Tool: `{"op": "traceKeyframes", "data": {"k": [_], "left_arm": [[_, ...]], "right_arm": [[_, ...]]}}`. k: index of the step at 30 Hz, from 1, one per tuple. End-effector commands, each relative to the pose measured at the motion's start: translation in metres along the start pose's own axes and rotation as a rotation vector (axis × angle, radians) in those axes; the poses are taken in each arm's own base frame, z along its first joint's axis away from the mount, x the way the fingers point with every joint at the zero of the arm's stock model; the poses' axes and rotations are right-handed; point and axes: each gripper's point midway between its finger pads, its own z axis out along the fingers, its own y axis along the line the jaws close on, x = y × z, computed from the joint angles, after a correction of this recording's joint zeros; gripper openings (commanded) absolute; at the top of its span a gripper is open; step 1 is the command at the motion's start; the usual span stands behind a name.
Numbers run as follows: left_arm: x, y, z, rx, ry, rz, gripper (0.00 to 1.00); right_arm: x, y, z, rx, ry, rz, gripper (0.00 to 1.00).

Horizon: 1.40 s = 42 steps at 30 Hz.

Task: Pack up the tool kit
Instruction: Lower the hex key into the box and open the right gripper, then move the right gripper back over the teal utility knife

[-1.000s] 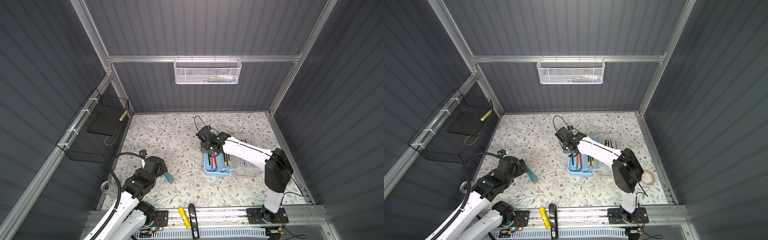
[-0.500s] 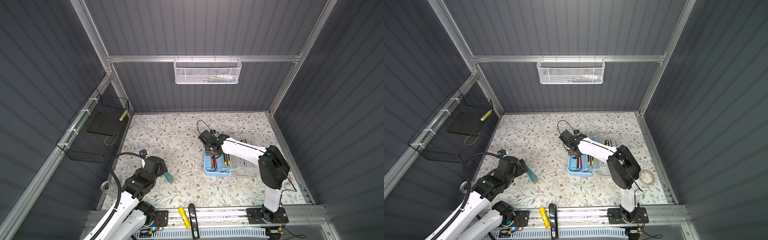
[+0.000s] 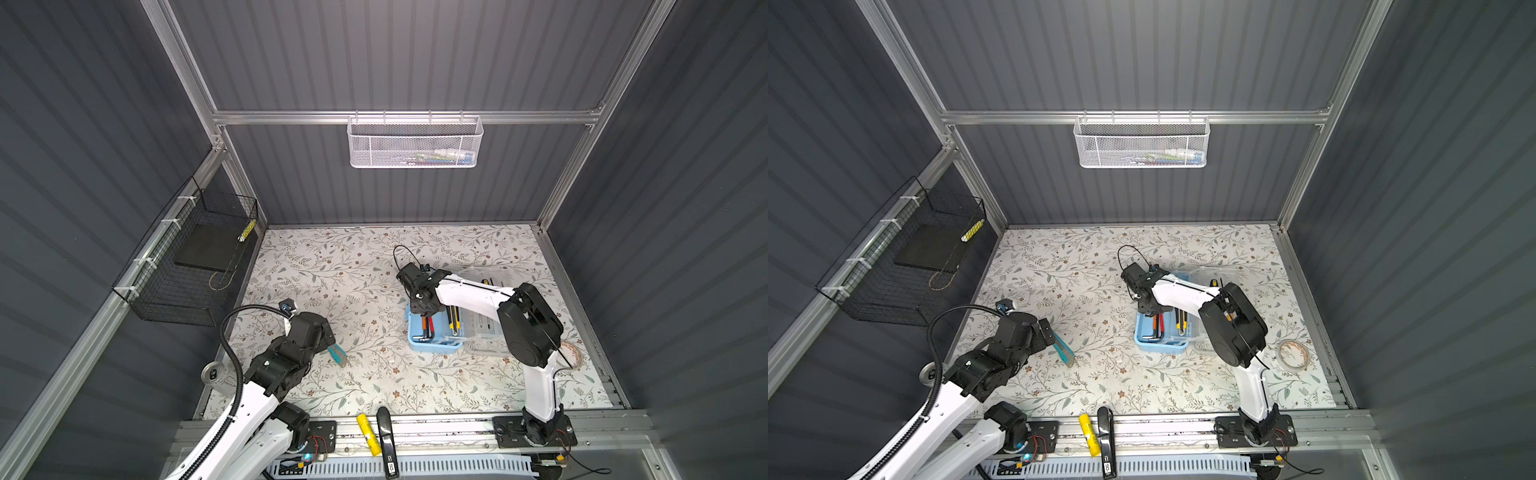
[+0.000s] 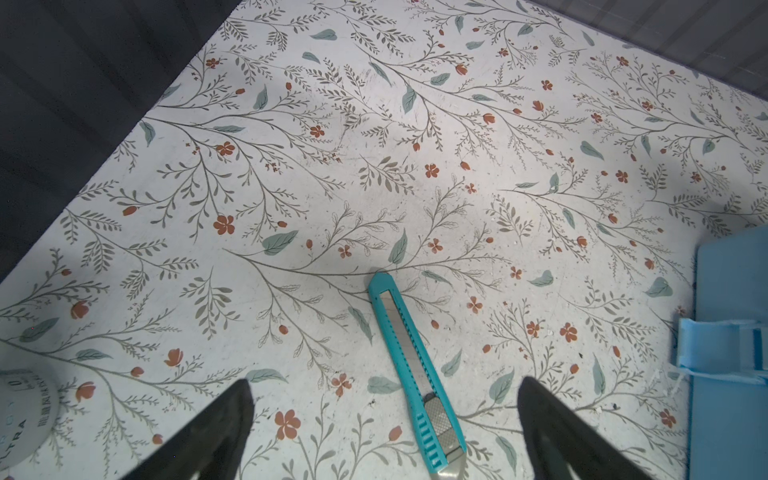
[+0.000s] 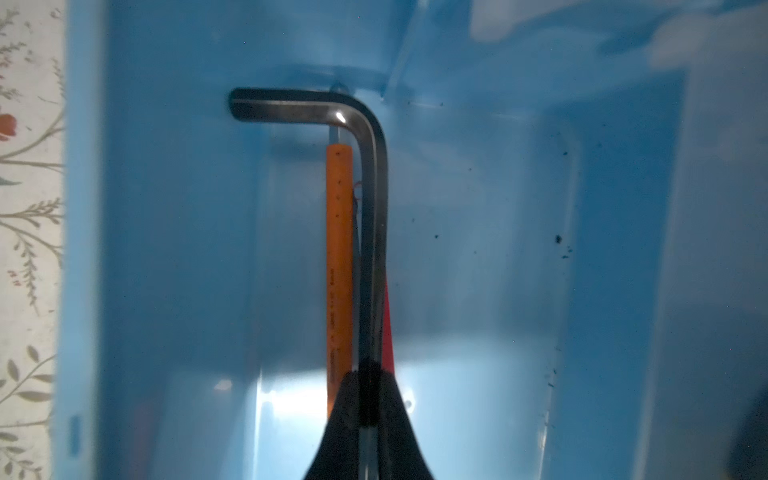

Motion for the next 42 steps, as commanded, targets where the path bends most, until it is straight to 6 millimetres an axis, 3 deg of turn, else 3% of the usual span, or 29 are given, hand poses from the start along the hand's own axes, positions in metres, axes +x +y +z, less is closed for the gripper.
{"op": "traceKeyframes", "data": {"k": [1, 7, 12, 15, 20, 26, 29, 35, 42], "left_arm": [[-0.001, -0.002, 0.000, 0.008, -0.004, 0.015, 0.99], [-0.003, -0.004, -0.002, 0.015, -0.004, 0.018, 0.99], [-0.010, -0.006, -0.007, 0.022, -0.014, 0.014, 0.99], [-0.016, -0.007, -0.011, 0.028, -0.030, 0.012, 0.99], [-0.027, -0.005, -0.020, 0.027, -0.064, 0.002, 0.99], [-0.048, 0.003, -0.041, -0.006, -0.109, 0.016, 0.99], [-0.056, 0.007, -0.051, -0.012, -0.128, 0.018, 0.99], [-0.062, 0.011, -0.061, -0.021, -0.138, 0.043, 0.99], [-0.072, 0.019, -0.078, -0.022, -0.165, 0.004, 0.99]], "right_arm": [[-0.002, 0.001, 0.002, -0.005, 0.010, -0.002, 0.13], [-0.010, -0.001, -0.020, -0.035, -0.026, 0.010, 0.25], [-0.018, 0.002, -0.057, -0.097, -0.087, -0.010, 0.29], [-0.024, 0.015, -0.082, -0.161, -0.144, -0.088, 0.35], [-0.016, 0.074, -0.104, -0.337, -0.140, -0.284, 0.43], [0.021, 0.169, -0.110, -0.501, -0.129, -0.534, 0.50], [0.039, 0.204, -0.112, -0.542, -0.133, -0.646, 0.54], [0.072, 0.246, -0.108, -0.641, -0.082, -0.799, 0.63], [0.110, 0.271, -0.096, -0.650, -0.029, -0.944, 0.68]]}}
